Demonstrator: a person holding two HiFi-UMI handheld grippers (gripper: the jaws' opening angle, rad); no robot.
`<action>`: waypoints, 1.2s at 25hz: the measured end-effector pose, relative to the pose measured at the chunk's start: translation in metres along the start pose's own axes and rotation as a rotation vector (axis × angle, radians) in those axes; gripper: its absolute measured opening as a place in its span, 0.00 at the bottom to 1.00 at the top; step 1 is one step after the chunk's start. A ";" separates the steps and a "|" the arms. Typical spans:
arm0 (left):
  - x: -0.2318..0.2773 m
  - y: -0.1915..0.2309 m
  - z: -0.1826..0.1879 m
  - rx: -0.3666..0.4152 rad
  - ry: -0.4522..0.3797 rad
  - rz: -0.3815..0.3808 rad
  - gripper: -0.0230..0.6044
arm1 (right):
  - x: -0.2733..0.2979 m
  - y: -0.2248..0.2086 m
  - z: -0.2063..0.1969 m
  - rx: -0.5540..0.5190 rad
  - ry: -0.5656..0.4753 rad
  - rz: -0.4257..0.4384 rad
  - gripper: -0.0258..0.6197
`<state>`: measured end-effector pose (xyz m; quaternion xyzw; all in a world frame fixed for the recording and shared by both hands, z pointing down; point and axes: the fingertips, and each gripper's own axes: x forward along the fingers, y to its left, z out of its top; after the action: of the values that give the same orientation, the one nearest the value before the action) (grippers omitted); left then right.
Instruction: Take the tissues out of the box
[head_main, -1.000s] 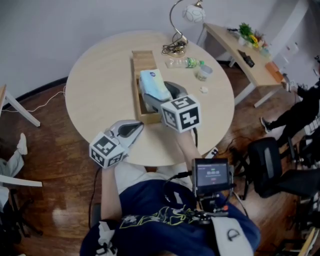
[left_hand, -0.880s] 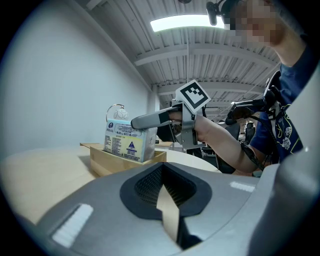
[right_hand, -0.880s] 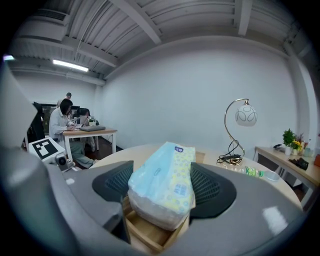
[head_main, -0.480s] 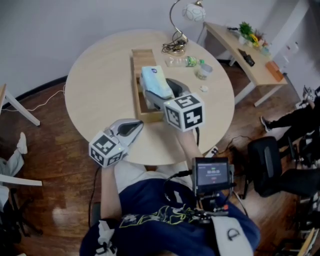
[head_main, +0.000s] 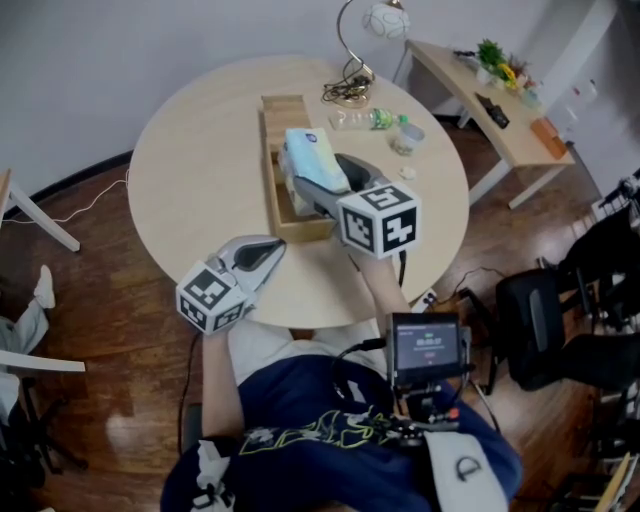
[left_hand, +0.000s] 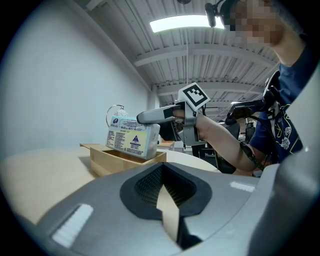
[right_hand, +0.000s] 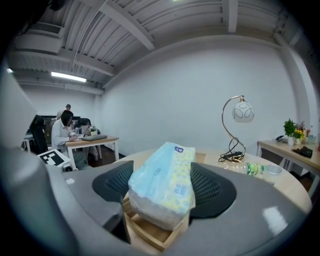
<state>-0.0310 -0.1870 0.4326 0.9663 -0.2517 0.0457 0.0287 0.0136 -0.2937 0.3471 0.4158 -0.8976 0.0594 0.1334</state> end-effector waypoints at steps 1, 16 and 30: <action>0.000 0.000 0.000 -0.004 0.002 0.001 0.04 | -0.001 0.000 0.001 0.005 -0.004 0.003 0.58; 0.000 0.001 -0.002 0.000 0.001 -0.002 0.04 | -0.014 -0.004 0.013 0.003 -0.044 -0.010 0.58; 0.000 0.000 0.000 0.000 0.005 -0.003 0.04 | -0.033 -0.027 0.017 0.029 -0.062 -0.046 0.58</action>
<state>-0.0310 -0.1866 0.4322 0.9666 -0.2499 0.0483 0.0296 0.0517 -0.2909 0.3207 0.4397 -0.8907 0.0562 0.1008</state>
